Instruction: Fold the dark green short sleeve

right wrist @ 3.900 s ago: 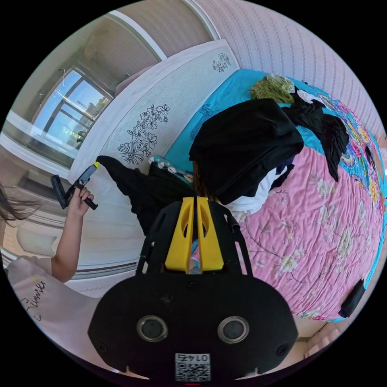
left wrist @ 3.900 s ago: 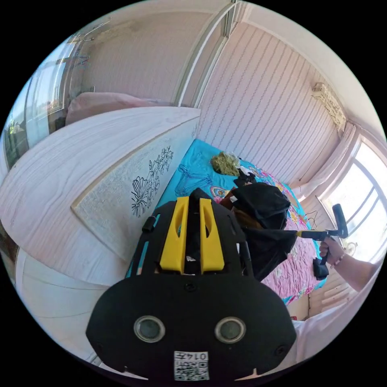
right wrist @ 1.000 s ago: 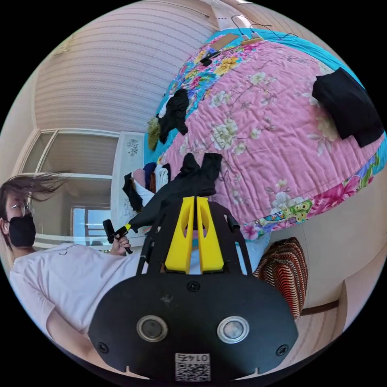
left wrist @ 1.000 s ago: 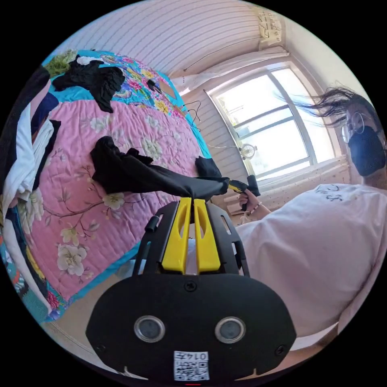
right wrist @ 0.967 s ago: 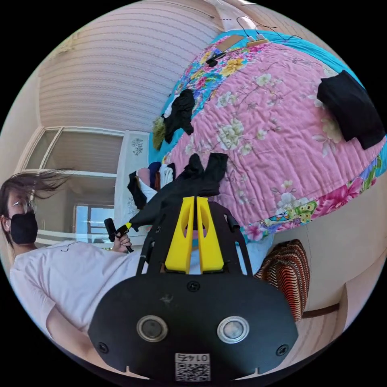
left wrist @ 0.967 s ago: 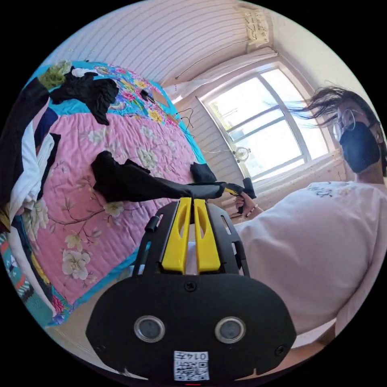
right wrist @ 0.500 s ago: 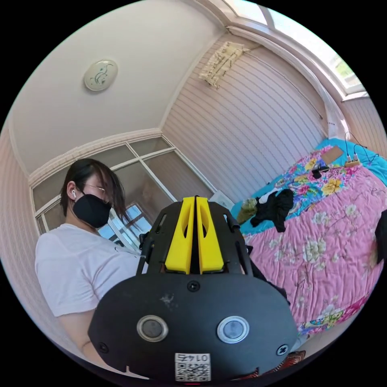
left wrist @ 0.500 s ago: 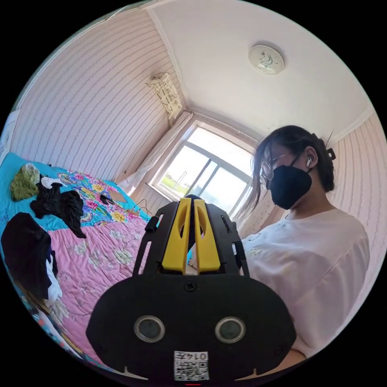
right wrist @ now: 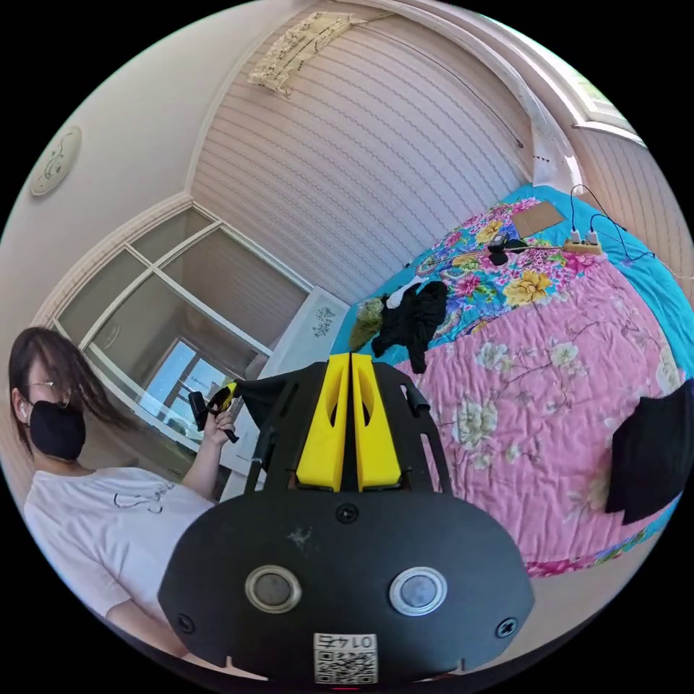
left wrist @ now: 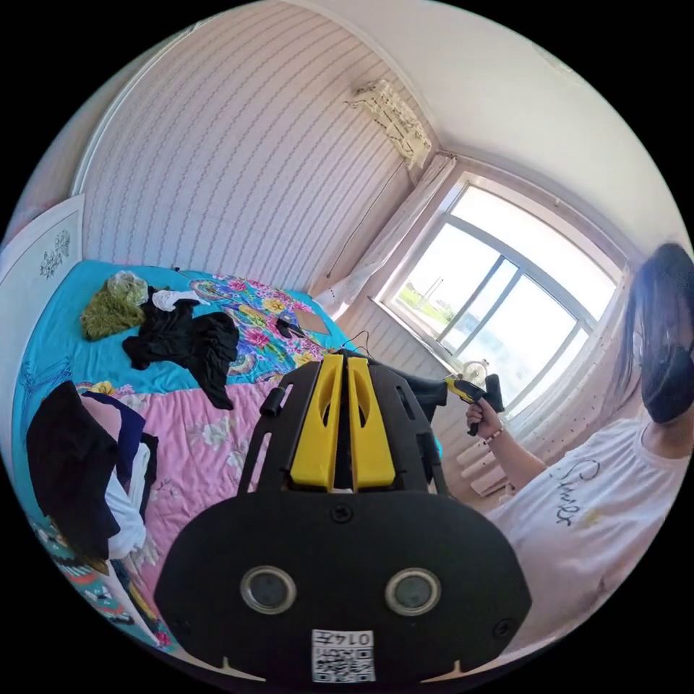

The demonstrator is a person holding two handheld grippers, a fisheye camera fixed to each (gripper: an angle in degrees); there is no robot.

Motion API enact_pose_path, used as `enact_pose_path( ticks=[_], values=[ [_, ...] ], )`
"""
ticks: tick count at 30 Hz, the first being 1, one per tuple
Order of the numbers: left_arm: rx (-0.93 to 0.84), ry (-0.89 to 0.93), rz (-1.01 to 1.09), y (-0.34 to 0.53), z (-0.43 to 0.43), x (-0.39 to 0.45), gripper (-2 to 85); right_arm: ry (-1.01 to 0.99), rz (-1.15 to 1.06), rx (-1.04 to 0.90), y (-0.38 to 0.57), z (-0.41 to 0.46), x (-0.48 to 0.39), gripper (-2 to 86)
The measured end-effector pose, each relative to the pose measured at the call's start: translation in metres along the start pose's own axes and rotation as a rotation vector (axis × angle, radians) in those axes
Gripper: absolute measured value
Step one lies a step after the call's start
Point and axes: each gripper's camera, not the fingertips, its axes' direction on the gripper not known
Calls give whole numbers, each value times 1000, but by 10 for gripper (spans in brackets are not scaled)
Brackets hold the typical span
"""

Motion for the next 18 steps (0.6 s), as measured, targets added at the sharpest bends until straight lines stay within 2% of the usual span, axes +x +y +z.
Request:
enact_pose_path(
  ticks=[3,5,8,10,13,18],
  values=[
    [87,-6,-106,-51,21,-4,-10,-29,-36,28,-92,23,16,-2],
    [151,-18,-62,-72,19,12,-10,-29,-190,83,-150,21,-15,-2],
    [172,-44,-2,-78,21,34,-10,-12,-358,157,-181,8,-56,-1],
    [151,-58,8,-63,28,34,-10,-21,-380,155,-185,6,-61,-1],
    [65,-71,-23,-10,51,14,-10,-36,-330,95,-166,17,-44,0],
    [-257,-139,-159,133,115,-60,-10,72,-88,-96,-91,77,32,0]
  ],
)
